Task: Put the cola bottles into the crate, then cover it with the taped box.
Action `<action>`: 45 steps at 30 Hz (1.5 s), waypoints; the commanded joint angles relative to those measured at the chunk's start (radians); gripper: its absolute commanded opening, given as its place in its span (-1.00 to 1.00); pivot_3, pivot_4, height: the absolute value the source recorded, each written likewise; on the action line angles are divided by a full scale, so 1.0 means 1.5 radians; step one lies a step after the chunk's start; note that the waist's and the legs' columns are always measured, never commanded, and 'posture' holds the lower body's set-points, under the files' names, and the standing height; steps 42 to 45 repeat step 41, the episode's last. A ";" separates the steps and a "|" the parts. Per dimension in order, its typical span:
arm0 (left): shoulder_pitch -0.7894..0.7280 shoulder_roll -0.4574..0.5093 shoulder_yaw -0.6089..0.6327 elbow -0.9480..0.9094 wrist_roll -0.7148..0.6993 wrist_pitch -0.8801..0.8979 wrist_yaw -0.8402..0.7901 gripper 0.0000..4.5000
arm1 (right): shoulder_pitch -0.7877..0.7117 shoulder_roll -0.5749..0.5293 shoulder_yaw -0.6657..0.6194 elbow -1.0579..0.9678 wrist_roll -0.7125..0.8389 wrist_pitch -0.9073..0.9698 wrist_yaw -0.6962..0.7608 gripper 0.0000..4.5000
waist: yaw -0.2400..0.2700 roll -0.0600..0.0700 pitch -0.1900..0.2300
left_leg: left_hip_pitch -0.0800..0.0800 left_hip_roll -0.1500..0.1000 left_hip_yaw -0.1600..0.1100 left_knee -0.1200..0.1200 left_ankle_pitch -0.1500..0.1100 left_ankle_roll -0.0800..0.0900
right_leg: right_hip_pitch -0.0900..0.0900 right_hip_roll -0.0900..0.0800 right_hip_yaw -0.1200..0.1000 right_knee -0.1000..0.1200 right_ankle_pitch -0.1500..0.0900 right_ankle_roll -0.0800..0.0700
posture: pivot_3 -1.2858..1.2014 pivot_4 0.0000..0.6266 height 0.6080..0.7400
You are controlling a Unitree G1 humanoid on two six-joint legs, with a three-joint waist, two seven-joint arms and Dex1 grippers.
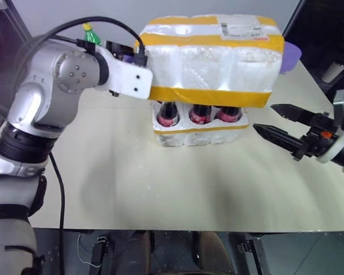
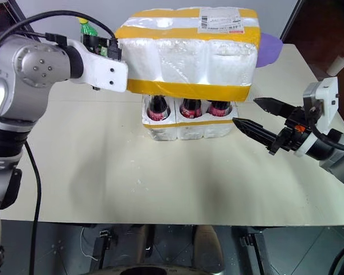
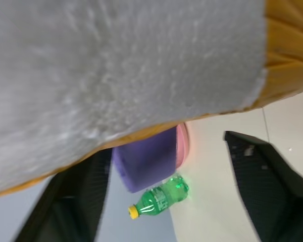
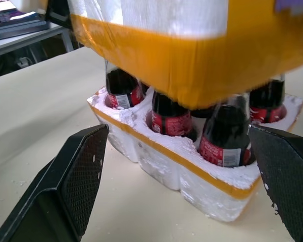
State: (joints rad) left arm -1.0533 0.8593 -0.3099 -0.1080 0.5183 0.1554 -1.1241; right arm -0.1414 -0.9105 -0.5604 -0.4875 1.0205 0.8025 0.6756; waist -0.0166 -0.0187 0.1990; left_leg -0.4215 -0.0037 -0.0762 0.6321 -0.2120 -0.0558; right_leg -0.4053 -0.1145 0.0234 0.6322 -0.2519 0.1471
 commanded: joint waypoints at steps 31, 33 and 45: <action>0.204 0.022 0.371 -0.044 -0.549 0.471 -0.201 0.56 | 0.026 -0.096 -0.057 0.031 -0.019 0.007 0.099 1.00 | 0.001 0.000 0.000 | 0.000 0.000 -0.001 0.002 0.000 0.000 | 0.002 0.000 -0.001 0.000 0.000 0.000 | 0.03 -0.52 0.98; 0.222 0.047 0.391 0.010 -0.608 0.480 -0.255 0.56 | 0.017 -0.119 -0.050 0.054 -0.025 0.007 0.127 1.00 | -0.005 0.000 0.000 | 0.001 0.000 -0.001 0.001 0.000 0.000 | 0.002 0.000 -0.001 0.000 0.000 0.000 | 0.03 -0.52 0.98; 0.216 0.120 0.325 0.113 -0.692 0.494 -0.325 0.56 | -0.023 -0.157 0.010 0.131 -0.070 -0.007 0.199 1.00 | -0.003 0.001 0.000 | 0.002 0.000 0.000 0.000 0.000 0.000 | 0.002 0.000 0.000 0.000 0.000 -0.001 | 0.03 -0.52 0.98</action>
